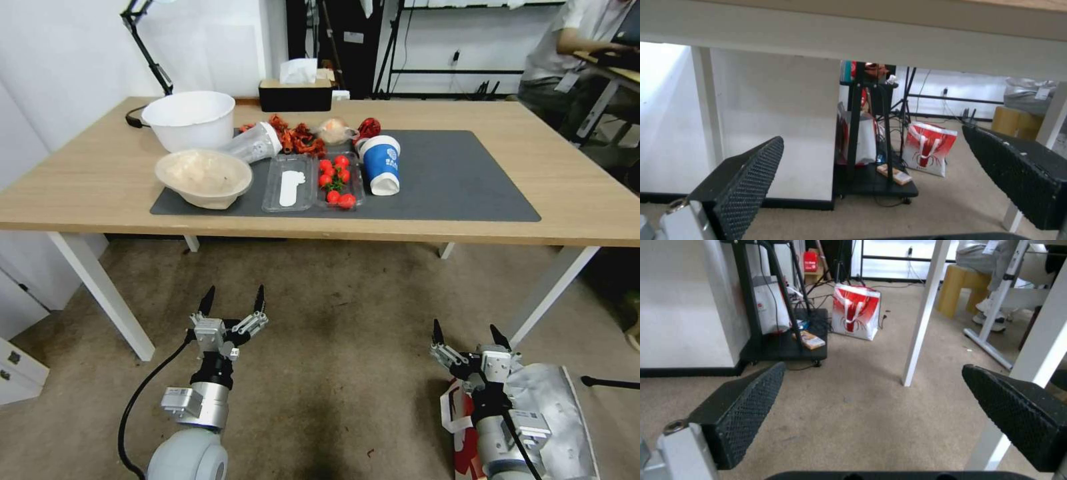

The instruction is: Pick up the food delivery bag from the floor and place it on the table.

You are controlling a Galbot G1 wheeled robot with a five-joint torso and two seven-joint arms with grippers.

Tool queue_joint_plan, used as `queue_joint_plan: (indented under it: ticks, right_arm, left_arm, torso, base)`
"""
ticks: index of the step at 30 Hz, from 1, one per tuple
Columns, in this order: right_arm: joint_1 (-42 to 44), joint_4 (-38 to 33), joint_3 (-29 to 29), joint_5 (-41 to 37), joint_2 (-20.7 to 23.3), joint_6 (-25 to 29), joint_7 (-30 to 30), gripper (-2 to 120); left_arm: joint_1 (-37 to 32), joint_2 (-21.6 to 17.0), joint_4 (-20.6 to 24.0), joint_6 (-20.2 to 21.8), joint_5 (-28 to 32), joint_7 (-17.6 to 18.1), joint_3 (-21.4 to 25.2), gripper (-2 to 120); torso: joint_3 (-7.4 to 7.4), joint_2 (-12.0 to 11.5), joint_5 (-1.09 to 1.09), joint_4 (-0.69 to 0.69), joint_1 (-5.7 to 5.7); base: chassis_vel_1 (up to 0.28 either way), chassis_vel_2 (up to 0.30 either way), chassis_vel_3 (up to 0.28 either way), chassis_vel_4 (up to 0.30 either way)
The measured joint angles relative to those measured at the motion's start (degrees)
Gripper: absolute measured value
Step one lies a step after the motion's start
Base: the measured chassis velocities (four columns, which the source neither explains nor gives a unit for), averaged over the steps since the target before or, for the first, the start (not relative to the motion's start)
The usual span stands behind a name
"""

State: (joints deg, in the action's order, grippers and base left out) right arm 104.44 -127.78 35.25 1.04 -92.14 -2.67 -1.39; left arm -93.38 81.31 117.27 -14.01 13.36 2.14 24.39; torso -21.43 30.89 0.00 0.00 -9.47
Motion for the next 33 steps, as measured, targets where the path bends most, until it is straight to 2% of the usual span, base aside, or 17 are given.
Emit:
queue_joint_plan:
  ticks: [33]
  right_arm:
    - [0.48, -0.82, -0.13, 0.14, 0.0, 0.62, 0.22, 100]
  left_arm:
    - [-0.49, 0.47, 0.22, -1.42, 0.64, -0.75, -0.19, 100]
  torso:
    - [4.91, -7.59, 0.0, 0.0, 2.68]
  base:
    - [0.0, 0.0, 0.0, 0.0]
